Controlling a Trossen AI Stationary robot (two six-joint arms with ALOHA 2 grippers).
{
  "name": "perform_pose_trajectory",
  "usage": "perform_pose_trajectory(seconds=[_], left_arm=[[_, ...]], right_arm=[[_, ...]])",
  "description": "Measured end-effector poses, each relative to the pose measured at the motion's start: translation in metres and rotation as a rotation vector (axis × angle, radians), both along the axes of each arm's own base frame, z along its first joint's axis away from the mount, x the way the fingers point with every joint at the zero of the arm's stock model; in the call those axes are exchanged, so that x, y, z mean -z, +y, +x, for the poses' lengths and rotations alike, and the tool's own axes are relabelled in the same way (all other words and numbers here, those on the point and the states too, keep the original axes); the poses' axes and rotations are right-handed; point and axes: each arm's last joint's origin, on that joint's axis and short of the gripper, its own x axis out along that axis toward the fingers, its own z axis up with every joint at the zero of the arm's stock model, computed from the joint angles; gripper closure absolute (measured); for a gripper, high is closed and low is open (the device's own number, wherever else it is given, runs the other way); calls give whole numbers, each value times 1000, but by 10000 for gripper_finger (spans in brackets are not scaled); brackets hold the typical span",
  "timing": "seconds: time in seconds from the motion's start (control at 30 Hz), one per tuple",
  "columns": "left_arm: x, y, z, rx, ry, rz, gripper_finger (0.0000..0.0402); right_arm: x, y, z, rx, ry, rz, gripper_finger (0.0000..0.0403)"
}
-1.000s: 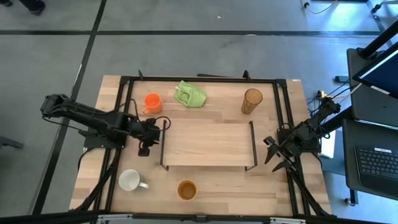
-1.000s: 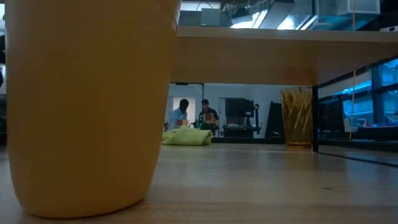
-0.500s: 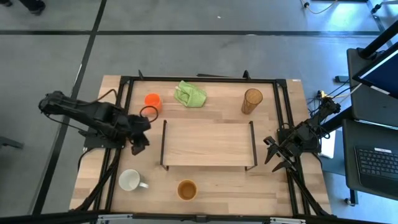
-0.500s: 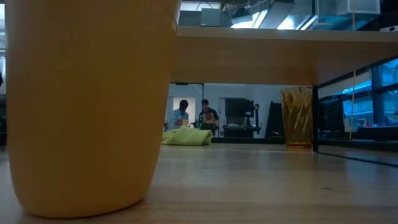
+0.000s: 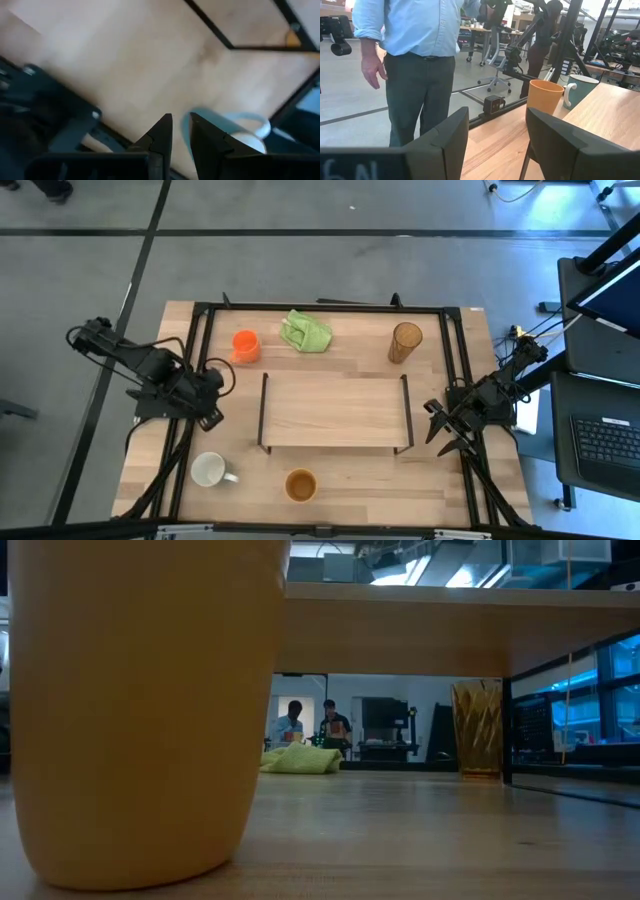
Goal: Stack small to large cups/mugs on shelf
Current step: Put the orange mug on the shelf
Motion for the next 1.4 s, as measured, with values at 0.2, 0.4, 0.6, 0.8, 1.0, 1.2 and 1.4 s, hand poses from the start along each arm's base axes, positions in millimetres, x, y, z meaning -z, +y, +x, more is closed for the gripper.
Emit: perform_pose_trajectory(seconds=[0.2, 0.4, 0.6, 0.8, 1.0, 1.2, 1.4], left_arm=[[-14, 17, 9, -92, -96, 342, 344], [-4, 43, 34, 93, 37, 455, 344], [10, 68, 63, 546, 189, 558, 344], [3, 93, 71, 725, -16, 521, 344], [3, 138, 53, 677, 0, 461, 344], [19, 174, 50, 660, 43, 358, 344], [40, 217, 41, 397, 148, 255, 344]], right_arm=[[0, 0, 0, 0, 0, 0, 203], [0, 0, 0, 0, 1, 0, 203], [0, 0, 0, 0, 1, 0, 203], [0, 0, 0, 0, 1, 0, 203], [0, 0, 0, 0, 1, 0, 203], [0, 0, 0, 0, 1, 0, 203], [0, 0, 0, 0, 1, 0, 203]])
